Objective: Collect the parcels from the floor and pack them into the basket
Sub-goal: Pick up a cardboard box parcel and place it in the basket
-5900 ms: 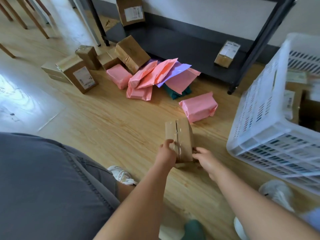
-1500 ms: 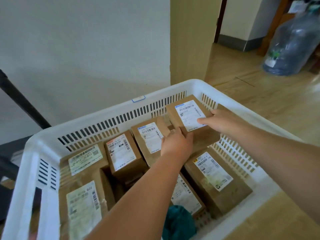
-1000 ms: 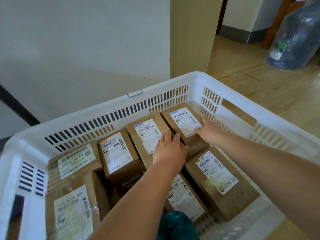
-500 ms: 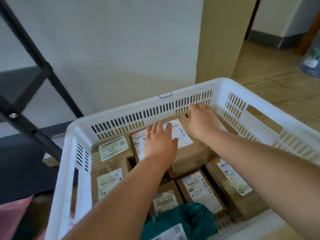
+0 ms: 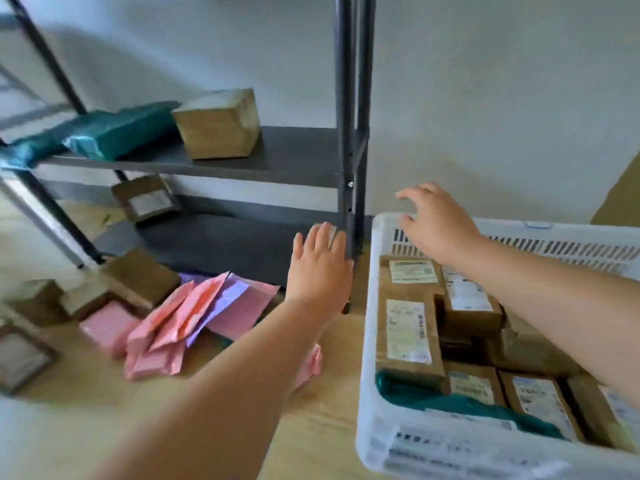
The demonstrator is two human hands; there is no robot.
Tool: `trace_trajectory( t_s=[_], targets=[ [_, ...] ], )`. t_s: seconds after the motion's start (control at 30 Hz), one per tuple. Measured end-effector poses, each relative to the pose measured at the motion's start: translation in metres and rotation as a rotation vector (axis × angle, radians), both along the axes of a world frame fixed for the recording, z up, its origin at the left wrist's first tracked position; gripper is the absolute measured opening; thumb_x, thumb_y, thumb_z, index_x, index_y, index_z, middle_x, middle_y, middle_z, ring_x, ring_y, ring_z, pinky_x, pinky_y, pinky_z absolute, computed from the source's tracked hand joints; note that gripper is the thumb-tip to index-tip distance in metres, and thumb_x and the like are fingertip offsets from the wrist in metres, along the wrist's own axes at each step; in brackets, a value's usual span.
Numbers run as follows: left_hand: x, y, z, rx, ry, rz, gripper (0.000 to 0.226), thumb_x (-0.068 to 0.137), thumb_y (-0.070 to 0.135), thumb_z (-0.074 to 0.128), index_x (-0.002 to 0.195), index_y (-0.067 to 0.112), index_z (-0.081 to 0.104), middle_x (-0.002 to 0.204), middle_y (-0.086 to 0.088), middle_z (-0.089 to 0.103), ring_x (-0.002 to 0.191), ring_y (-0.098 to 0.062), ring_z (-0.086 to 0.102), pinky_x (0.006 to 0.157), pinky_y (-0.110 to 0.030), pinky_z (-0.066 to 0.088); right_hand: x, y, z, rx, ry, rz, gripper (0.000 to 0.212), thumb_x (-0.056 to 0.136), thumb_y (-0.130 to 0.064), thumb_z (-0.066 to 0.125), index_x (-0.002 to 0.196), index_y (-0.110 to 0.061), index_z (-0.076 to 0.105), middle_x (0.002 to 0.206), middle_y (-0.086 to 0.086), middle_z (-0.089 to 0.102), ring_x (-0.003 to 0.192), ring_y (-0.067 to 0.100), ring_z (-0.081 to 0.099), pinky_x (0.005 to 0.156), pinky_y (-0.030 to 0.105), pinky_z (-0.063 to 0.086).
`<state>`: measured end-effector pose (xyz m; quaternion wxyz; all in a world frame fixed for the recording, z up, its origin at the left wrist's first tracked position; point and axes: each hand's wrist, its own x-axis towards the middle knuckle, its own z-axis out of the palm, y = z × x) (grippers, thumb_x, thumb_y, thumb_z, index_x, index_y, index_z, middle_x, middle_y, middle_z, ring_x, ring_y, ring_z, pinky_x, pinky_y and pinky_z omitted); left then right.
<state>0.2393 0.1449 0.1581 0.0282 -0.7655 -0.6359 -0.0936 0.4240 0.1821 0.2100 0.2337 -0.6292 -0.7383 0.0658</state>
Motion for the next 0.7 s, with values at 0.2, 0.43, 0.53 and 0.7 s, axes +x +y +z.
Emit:
trace_trajectory(
  t_s=[0.2,0.43,0.53,0.7],
  targets=[
    [-0.143,-0.06,-0.008,-0.103,-0.008,0.331,0.056,0.102,0.042,0.021,0.153,0.018,0.016,0.162,-0.008,0.011,0.149,-0.026,0.007,0.121,-0.045,0.007,-0.134,-0.033,0.017,-0.073,0.027,0.168,0.04,0.096,-0.026,0.053,0.136,-0.023,0.051,0.143,0.001,0.041,0.125,0.024,0.047,0.097,0.035,0.04],
    [-0.265,-0.087,-0.03,-0.147,-0.086,0.643,0.049,0.1,0.032,0.036,0.147,0.02,0.029,0.154,-0.007,0.029,0.141,-0.028,0.026,0.116,-0.046,0.02,-0.262,-0.068,-0.009,-0.206,0.105,0.273,0.042,0.096,-0.029,0.056,0.137,-0.026,0.047,0.141,0.0,0.042,0.115,0.019,0.052,0.079,0.028,0.042],
    [-0.298,-0.085,-0.034,-0.134,-0.173,0.705,0.044,0.1,0.031,0.037,0.142,0.021,0.037,0.15,-0.006,0.035,0.137,-0.027,0.032,0.116,-0.046,0.022,-0.3,-0.067,-0.024,-0.264,0.074,0.325,0.043,0.097,-0.03,0.053,0.139,-0.028,0.043,0.141,-0.001,0.041,0.103,0.014,0.05,0.07,0.025,0.039],
    [-0.352,-0.069,-0.053,-0.132,-0.319,0.819,0.039,0.098,0.028,0.039,0.136,0.021,0.045,0.145,-0.006,0.044,0.134,-0.028,0.039,0.114,-0.048,0.028,-0.365,-0.043,-0.054,-0.367,0.017,0.355,0.044,0.096,-0.029,0.052,0.139,-0.026,0.043,0.135,0.002,0.045,0.107,0.02,0.054,0.083,0.032,0.05]
  ],
)
